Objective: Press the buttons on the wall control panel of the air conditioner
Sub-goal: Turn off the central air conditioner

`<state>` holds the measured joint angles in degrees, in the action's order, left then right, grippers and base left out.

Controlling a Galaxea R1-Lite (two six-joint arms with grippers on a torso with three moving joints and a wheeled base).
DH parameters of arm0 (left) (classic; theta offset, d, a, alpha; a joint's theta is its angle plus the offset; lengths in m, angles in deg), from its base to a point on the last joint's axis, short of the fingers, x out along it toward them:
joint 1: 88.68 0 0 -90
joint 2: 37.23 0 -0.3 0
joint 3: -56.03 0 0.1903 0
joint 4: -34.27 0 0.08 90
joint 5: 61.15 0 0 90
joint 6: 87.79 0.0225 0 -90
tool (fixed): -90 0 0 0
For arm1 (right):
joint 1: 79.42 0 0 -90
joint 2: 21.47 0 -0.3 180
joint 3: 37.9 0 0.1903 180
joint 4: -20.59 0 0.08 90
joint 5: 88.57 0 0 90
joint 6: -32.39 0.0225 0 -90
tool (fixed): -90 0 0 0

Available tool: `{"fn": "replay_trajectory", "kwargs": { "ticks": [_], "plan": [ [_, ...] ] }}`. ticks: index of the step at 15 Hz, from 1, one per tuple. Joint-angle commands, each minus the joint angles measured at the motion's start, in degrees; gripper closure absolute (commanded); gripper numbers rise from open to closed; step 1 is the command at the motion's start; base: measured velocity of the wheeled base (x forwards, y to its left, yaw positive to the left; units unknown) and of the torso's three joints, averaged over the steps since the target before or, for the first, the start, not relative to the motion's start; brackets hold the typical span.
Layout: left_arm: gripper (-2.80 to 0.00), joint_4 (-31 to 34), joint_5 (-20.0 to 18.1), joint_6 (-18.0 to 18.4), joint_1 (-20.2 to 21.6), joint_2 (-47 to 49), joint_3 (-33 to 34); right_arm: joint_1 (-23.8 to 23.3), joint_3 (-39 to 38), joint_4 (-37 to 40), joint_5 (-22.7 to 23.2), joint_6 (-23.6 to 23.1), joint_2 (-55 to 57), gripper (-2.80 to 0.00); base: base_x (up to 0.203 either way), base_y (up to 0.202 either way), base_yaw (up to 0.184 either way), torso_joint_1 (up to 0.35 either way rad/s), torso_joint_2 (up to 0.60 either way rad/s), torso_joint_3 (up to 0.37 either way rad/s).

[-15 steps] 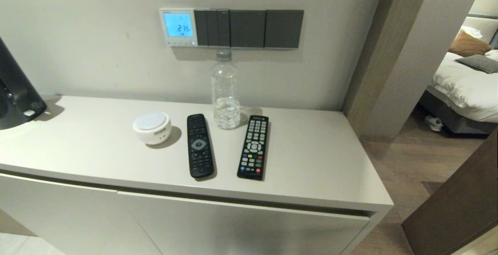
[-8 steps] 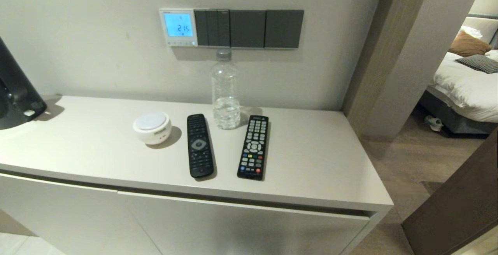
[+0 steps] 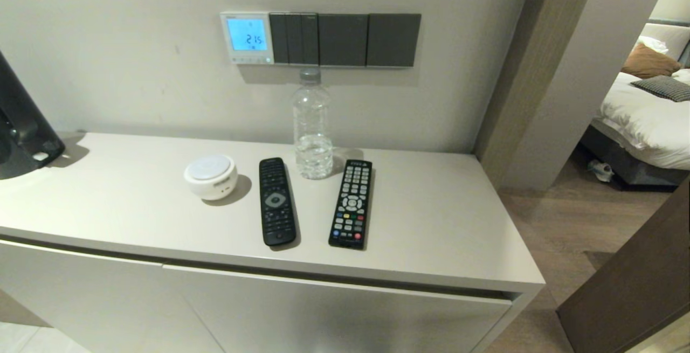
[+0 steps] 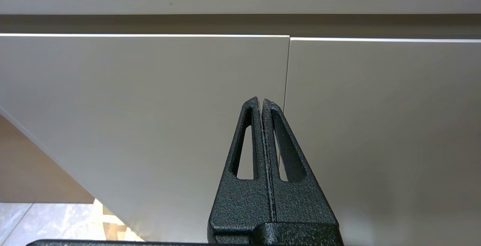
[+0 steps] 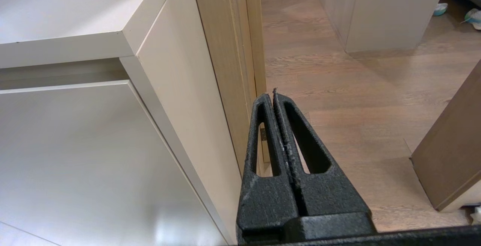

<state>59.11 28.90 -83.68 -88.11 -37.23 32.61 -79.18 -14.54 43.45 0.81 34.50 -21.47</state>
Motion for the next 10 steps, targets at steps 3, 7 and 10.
{"fn": "replay_trajectory", "kwargs": {
  "ticks": [3,7,10],
  "plan": [
    [0.0,-0.07,0.04,-0.07,-0.05,0.09,0.05,0.02,-0.09,-0.02,0.01,0.0,0.09,0.0,0.0,0.0,0.0,0.0,0.0,0.0],
    [0.0,0.01,0.04,-0.07,0.04,0.09,0.05,0.02,-0.09,-0.02,-0.07,0.0,0.09,0.0,0.0,0.0,0.0,0.0,0.0,0.0],
    [0.0,0.01,0.04,-0.07,0.04,0.09,0.05,0.02,-0.09,-0.02,-0.08,0.0,0.09,0.0,0.0,0.0,0.0,0.0,0.0,0.0]
  ]
}}
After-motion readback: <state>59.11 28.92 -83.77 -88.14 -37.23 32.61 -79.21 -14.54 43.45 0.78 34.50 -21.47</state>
